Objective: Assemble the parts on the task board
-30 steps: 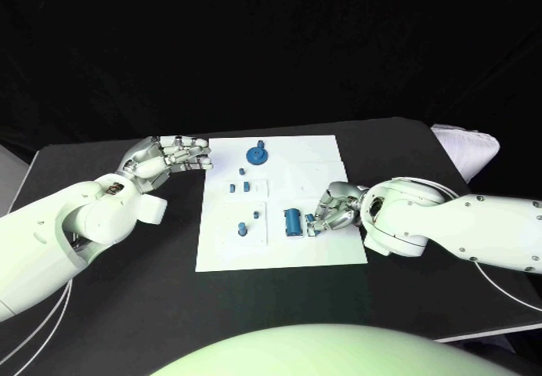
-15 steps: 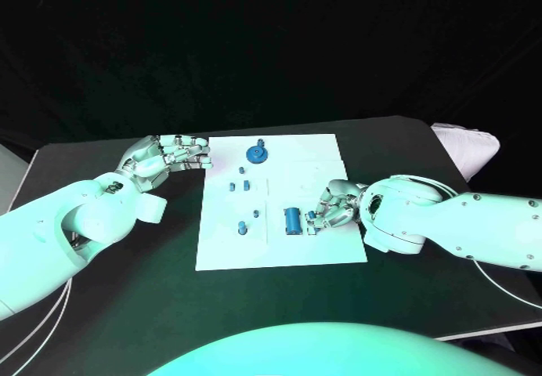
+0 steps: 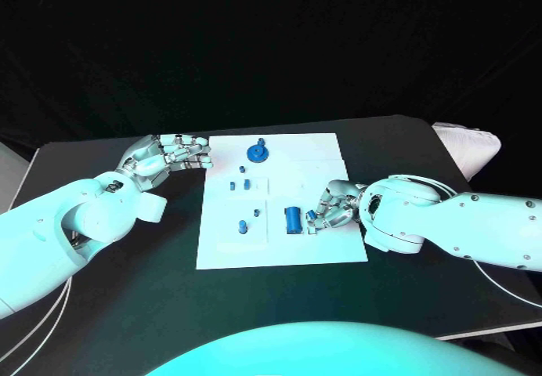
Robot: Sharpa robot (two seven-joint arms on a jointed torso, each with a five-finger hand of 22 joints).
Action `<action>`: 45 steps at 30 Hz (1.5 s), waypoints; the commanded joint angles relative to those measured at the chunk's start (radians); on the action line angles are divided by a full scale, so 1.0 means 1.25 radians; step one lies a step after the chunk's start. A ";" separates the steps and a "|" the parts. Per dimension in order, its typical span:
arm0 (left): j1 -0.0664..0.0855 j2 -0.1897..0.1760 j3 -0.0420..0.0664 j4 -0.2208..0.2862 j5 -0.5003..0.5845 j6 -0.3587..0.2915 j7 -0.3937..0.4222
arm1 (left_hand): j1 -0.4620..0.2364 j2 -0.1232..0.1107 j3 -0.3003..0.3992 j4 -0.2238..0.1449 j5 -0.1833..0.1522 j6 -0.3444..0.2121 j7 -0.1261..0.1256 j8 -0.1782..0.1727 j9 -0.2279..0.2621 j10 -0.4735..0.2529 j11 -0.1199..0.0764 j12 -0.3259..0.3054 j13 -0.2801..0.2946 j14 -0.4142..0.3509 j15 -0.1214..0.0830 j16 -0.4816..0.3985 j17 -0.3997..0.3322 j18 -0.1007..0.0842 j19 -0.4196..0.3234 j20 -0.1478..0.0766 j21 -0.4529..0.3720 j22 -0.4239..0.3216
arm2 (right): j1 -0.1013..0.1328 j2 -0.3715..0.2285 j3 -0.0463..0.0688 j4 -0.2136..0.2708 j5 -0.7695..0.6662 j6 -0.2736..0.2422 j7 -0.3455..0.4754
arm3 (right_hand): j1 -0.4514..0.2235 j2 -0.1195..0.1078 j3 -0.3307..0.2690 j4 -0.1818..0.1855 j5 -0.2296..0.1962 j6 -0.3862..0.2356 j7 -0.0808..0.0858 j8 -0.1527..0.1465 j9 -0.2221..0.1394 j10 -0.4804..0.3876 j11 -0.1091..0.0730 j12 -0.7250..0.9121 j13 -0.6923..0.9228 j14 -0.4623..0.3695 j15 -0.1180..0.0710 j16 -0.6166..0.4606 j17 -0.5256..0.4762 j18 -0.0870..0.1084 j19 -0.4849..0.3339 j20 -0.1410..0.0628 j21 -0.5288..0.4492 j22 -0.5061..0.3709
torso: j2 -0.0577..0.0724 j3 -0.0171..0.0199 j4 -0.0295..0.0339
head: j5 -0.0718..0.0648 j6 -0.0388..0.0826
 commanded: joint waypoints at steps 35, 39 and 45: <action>-0.001 0.000 0.000 0.001 0.001 0.020 -0.003 | -0.007 0.008 0.002 0.007 0.001 0.001 0.006 0.000 -0.002 -0.005 0.004 -0.005 0.001 0.006 0.002 -0.009 0.003 0.002 0.007 0.001 -0.008 -0.004 | -0.007 -0.003 0.000 0.015 -0.008 -0.028 0.003 | -0.093 0.045 -0.027 0.013 -0.007 0.007 -0.004 0.020 0.002 0.075 -0.007 0.002 0.202 0.082 -0.004 0.003 0.210 -0.015 0.074 -0.005 0.007 0.193 | 0.000 0.0004 -0.0004 | -0.001 0.000; -0.001 0.000 0.000 0.001 0.001 0.020 -0.004 | -0.007 0.008 0.002 0.007 0.001 0.001 0.006 0.000 -0.002 -0.005 0.004 -0.005 0.001 0.006 0.002 -0.009 0.003 0.002 0.007 0.001 -0.008 -0.004 | -0.007 -0.003 0.000 0.015 -0.008 -0.032 0.004 | -0.096 0.047 -0.026 0.013 -0.005 0.008 -0.004 0.021 0.002 0.076 -0.008 0.003 0.203 0.082 -0.005 0.003 0.210 -0.015 0.075 -0.005 0.007 0.193 | 0.000 0.0003 -0.0003 | -0.002 0.000; -0.001 0.001 0.000 0.001 0.000 0.021 -0.005 | -0.007 0.008 0.002 0.007 0.001 0.001 0.006 0.000 -0.002 -0.005 0.004 -0.005 0.001 0.006 0.002 -0.009 0.003 0.002 0.007 0.001 -0.008 -0.004 | -0.007 -0.004 0.000 0.017 -0.007 -0.036 0.005 | -0.099 0.048 -0.026 0.014 -0.003 0.008 -0.005 0.021 0.002 0.076 -0.008 0.004 0.203 0.082 -0.005 0.003 0.210 -0.015 0.075 -0.005 0.009 0.194 | -0.001 0.0000 -0.0006 | -0.001 0.000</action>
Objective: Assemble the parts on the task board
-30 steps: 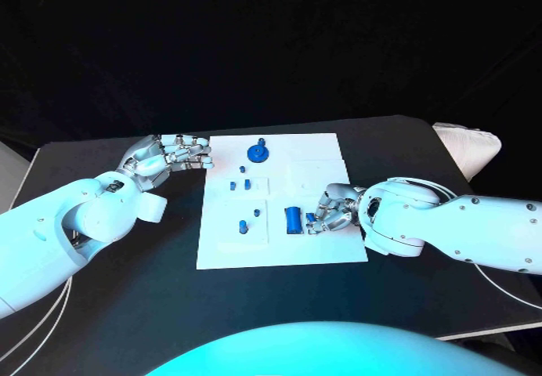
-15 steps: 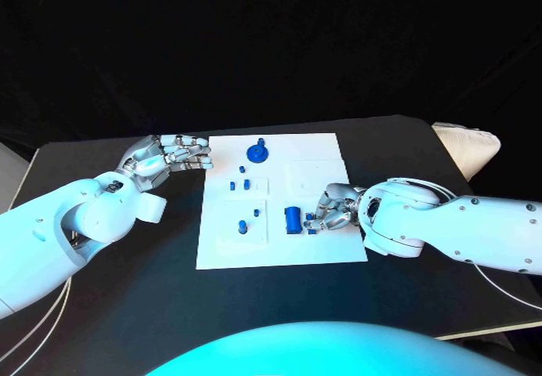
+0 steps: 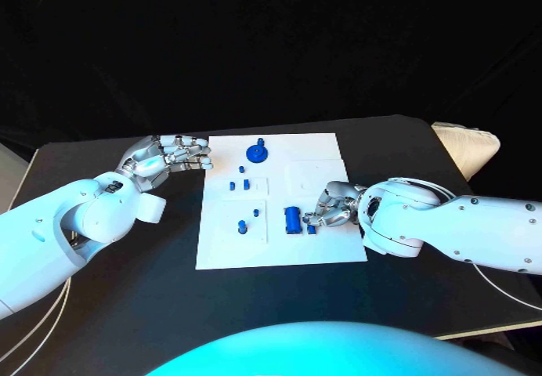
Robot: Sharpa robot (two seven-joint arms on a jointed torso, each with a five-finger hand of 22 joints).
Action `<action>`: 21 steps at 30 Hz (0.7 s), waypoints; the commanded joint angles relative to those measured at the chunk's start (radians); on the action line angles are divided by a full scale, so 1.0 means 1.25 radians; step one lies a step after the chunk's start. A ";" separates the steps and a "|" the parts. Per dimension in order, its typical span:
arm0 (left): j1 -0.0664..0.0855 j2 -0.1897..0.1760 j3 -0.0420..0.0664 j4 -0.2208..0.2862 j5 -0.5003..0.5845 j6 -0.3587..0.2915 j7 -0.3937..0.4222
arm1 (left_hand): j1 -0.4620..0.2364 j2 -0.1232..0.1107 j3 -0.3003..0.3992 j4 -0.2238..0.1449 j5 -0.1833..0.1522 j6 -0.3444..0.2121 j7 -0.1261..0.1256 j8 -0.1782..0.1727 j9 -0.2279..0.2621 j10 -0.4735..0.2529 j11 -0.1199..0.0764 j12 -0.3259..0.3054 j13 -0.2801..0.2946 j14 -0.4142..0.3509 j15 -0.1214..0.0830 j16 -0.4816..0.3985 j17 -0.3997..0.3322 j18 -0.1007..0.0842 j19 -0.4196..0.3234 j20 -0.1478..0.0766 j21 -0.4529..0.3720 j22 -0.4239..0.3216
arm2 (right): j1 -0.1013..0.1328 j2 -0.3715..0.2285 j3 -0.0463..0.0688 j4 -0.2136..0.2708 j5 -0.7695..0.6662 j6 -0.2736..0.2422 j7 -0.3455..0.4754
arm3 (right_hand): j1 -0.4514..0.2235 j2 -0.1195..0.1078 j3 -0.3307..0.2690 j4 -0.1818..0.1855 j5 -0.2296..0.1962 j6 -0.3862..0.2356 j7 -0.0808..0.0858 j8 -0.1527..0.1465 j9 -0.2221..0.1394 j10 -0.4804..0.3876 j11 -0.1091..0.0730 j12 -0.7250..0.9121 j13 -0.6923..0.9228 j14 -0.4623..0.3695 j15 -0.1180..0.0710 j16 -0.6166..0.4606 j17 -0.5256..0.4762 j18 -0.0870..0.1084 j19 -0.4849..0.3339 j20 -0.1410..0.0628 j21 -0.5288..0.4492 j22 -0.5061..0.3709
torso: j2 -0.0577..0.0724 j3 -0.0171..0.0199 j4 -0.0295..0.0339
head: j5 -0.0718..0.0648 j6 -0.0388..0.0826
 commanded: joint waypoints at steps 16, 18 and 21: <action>-0.001 0.001 0.000 0.000 0.000 0.019 0.000 | -0.005 0.006 -0.001 0.005 0.002 0.001 0.006 0.000 -0.001 -0.003 0.001 -0.005 0.001 0.006 0.002 -0.007 0.002 0.002 0.007 0.001 -0.005 -0.002 | -0.002 -0.056 0.001 0.041 0.036 0.045 0.040 | 0.099 -0.021 -0.117 -0.002 -0.174 0.001 -0.005 0.021 -0.005 0.077 -0.010 0.006 0.204 0.082 -0.007 0.003 0.211 -0.017 0.076 -0.007 0.008 0.198 | 0.000 0.0003 -0.0010 | 0.003 0.000; -0.001 0.002 0.000 -0.001 0.000 0.019 0.000 | -0.005 0.006 -0.001 0.005 0.002 0.001 0.006 0.000 -0.001 -0.003 0.001 -0.005 0.001 0.006 0.002 -0.007 0.002 0.002 0.007 0.001 -0.005 -0.002 | -0.002 -0.062 0.001 0.045 0.038 0.050 0.044 | 0.116 -0.017 -0.137 -0.001 -0.193 0.002 -0.004 0.021 -0.008 0.077 -0.010 0.006 0.204 0.082 -0.007 0.003 0.211 -0.017 0.076 -0.007 0.008 0.198 | 0.000 0.0006 -0.0010 | 0.003 0.000; -0.001 0.002 0.000 -0.001 0.000 0.019 0.000 | -0.005 0.006 -0.001 0.005 0.002 0.001 0.006 0.000 -0.001 -0.003 0.001 -0.005 0.001 0.006 0.002 -0.007 0.002 0.002 0.007 0.001 -0.005 -0.002 | -0.003 -0.067 0.001 0.048 0.040 0.051 0.046 | 0.127 -0.014 -0.148 -0.001 -0.206 0.002 -0.005 0.022 -0.009 0.077 -0.010 0.005 0.204 0.082 -0.007 0.003 0.211 -0.017 0.077 -0.007 0.009 0.198 | 0.000 0.0010 -0.0003 | 0.002 0.000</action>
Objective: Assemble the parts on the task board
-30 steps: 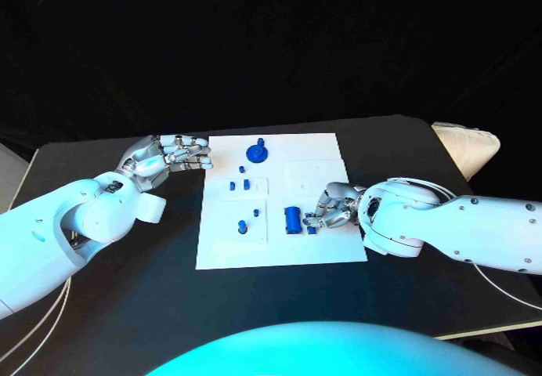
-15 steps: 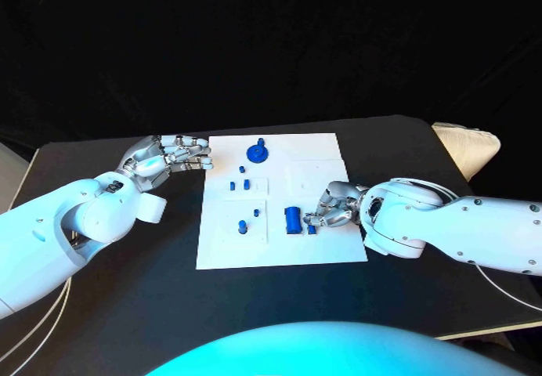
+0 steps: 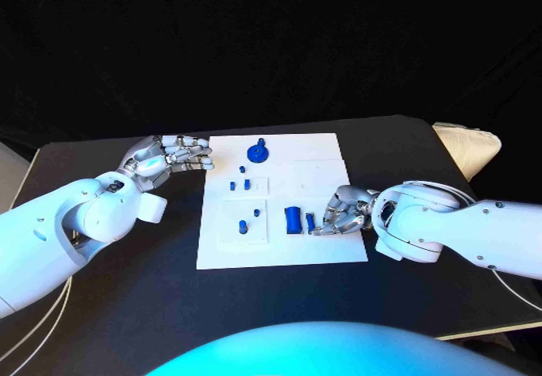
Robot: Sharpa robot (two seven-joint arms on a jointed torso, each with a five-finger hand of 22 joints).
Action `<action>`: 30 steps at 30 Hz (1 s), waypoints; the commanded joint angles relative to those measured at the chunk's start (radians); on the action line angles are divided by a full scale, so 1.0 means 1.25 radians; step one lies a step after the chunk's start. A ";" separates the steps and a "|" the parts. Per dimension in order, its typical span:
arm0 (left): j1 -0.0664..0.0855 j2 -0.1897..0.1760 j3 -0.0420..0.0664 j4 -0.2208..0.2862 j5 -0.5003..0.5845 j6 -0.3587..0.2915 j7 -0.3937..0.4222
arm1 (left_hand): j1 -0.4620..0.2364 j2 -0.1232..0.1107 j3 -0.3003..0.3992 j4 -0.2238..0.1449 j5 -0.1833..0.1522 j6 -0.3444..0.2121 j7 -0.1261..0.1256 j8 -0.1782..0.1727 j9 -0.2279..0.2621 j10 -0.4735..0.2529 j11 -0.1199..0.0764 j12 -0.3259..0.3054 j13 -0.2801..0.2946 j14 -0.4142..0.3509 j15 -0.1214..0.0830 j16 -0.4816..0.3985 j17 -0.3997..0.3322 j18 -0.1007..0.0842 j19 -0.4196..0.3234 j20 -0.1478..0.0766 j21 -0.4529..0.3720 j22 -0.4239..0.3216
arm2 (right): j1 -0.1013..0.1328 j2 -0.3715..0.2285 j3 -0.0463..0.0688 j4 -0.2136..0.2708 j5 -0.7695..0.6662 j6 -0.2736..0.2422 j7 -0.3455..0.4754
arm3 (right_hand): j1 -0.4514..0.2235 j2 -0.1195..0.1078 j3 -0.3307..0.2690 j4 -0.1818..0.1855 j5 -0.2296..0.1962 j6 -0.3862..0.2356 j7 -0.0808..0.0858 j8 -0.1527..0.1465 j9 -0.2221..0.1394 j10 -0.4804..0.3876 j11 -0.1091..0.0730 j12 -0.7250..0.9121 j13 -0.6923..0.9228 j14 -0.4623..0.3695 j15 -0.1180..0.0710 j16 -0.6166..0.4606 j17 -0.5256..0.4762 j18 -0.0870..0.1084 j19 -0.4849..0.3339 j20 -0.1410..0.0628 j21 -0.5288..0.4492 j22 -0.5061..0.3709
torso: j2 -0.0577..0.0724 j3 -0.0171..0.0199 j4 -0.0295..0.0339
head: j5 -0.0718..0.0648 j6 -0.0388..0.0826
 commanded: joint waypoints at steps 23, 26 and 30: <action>-0.001 0.005 0.000 -0.001 -0.001 0.018 0.003 | -0.005 0.007 0.000 0.006 0.002 0.001 0.006 0.000 -0.001 -0.003 0.001 -0.005 0.001 0.006 0.002 -0.005 0.002 0.002 0.005 -0.002 -0.007 -0.002 | -0.006 0.023 0.000 -0.031 -0.009 0.002 0.002 | -0.001 0.042 -0.003 0.001 0.015 0.008 -0.007 0.009 -0.004 0.077 -0.007 0.004 0.205 0.085 -0.005 0.003 0.211 -0.013 0.078 -0.008 0.007 0.199 | 0.000 -0.0018 0.0012 | 0.000 0.000; -0.001 0.005 0.000 -0.001 -0.001 0.018 0.003 | -0.005 0.007 0.000 0.006 0.002 0.001 0.006 0.000 -0.001 -0.003 0.001 -0.005 0.001 0.006 0.002 -0.005 0.002 0.002 0.005 -0.002 -0.007 -0.002 | -0.007 0.030 0.000 -0.037 -0.014 0.003 0.000 | 0.010 0.044 0.005 -0.003 0.019 0.007 -0.009 0.010 -0.005 0.077 -0.008 0.004 0.205 0.085 -0.006 0.003 0.211 -0.013 0.078 -0.009 0.007 0.200 | 0.000 -0.0019 -0.0001 | 0.000 0.000; -0.001 0.006 0.000 -0.001 -0.001 0.018 0.002 | -0.005 0.007 0.000 0.006 0.002 0.001 0.006 0.000 -0.001 -0.003 0.001 -0.005 0.001 0.006 0.002 -0.005 0.002 0.002 0.005 -0.002 -0.007 -0.002 | -0.008 0.037 0.000 -0.044 -0.018 0.005 -0.001 | 0.016 0.043 0.008 -0.004 0.019 0.006 -0.009 0.010 -0.005 0.077 -0.008 0.004 0.205 0.085 -0.006 0.003 0.211 -0.013 0.078 -0.009 0.007 0.199 | -0.001 -0.0019 0.0009 | -0.002 0.000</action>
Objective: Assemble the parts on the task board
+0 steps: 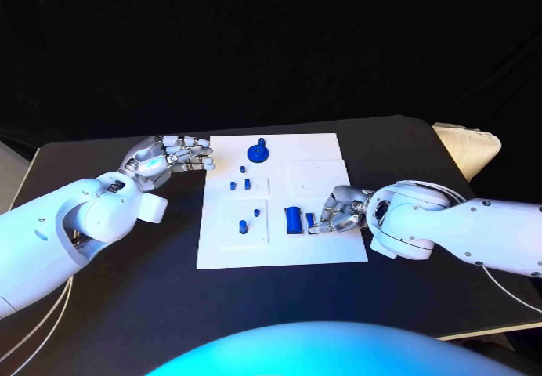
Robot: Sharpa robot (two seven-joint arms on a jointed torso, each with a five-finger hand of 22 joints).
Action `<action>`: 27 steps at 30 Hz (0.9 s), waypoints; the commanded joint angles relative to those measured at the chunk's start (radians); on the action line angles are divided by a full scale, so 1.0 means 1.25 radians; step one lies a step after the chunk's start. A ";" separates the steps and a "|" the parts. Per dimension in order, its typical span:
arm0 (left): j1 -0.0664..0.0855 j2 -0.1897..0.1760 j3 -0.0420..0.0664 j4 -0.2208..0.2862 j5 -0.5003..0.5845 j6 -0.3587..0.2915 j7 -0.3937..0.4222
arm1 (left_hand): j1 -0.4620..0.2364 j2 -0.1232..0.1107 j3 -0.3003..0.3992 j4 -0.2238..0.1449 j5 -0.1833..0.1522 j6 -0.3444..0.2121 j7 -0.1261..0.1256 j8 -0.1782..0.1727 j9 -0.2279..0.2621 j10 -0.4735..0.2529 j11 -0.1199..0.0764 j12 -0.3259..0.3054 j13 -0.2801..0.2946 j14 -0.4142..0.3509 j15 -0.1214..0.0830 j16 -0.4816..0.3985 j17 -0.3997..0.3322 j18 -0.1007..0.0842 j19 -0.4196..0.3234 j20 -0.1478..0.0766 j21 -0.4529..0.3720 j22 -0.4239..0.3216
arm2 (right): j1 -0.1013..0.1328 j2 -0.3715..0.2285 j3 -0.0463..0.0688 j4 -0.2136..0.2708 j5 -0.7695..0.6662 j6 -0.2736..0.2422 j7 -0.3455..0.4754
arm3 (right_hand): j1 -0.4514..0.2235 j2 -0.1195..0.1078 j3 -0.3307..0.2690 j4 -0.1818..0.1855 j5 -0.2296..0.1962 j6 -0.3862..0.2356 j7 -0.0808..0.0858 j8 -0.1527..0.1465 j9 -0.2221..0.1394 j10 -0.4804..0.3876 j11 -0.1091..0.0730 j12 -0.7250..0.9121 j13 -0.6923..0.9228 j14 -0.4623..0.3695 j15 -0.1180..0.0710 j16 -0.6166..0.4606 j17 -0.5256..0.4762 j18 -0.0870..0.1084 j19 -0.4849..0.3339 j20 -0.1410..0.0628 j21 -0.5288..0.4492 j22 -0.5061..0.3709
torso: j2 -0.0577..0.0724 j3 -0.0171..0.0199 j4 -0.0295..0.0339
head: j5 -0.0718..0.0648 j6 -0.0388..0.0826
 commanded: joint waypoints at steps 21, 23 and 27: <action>-0.001 0.004 0.000 0.000 -0.002 0.015 0.005 | -0.002 0.004 0.000 0.007 0.002 0.001 0.006 0.000 -0.001 -0.003 0.001 -0.005 0.001 0.007 0.002 -0.006 0.002 0.003 0.006 -0.002 -0.003 -0.002 | -0.002 0.011 0.000 -0.016 -0.026 -0.002 -0.004 | 0.099 -0.023 0.041 -0.025 -0.057 0.000 -0.008 0.013 -0.005 0.080 -0.009 0.005 0.205 0.085 -0.010 0.003 0.211 -0.005 0.077 -0.006 0.001 0.199 | 0.001 0.0007 -0.0006 | -0.005 0.000; -0.001 0.004 0.000 0.000 -0.002 0.015 0.005 | -0.002 0.004 0.000 0.007 0.002 0.001 0.006 0.000 -0.001 -0.003 0.001 -0.005 0.001 0.007 0.002 -0.006 0.002 0.003 0.006 -0.002 -0.003 -0.002 | -0.002 0.012 0.000 -0.015 -0.027 -0.011 -0.003 | 0.102 -0.022 0.043 -0.025 -0.056 0.001 -0.008 0.013 -0.005 0.081 -0.009 0.007 0.206 0.085 -0.010 0.003 0.211 -0.005 0.077 -0.006 0.001 0.199 | 0.001 0.0008 -0.0002 | -0.006 0.000; -0.001 0.004 0.000 -0.001 -0.002 0.015 0.005 | -0.002 0.004 0.000 0.007 0.002 0.001 0.006 0.000 -0.001 -0.003 0.001 -0.005 0.001 0.007 0.002 -0.006 0.002 0.003 0.006 -0.002 -0.003 -0.002 | -0.002 0.010 0.000 -0.011 -0.022 -0.034 0.005 | 0.093 -0.022 0.041 -0.014 -0.048 0.001 -0.006 0.013 -0.007 0.081 -0.008 0.008 0.206 0.085 -0.009 0.003 0.211 -0.005 0.077 -0.006 0.000 0.199 | 0.000 0.0007 -0.0004 | -0.005 0.000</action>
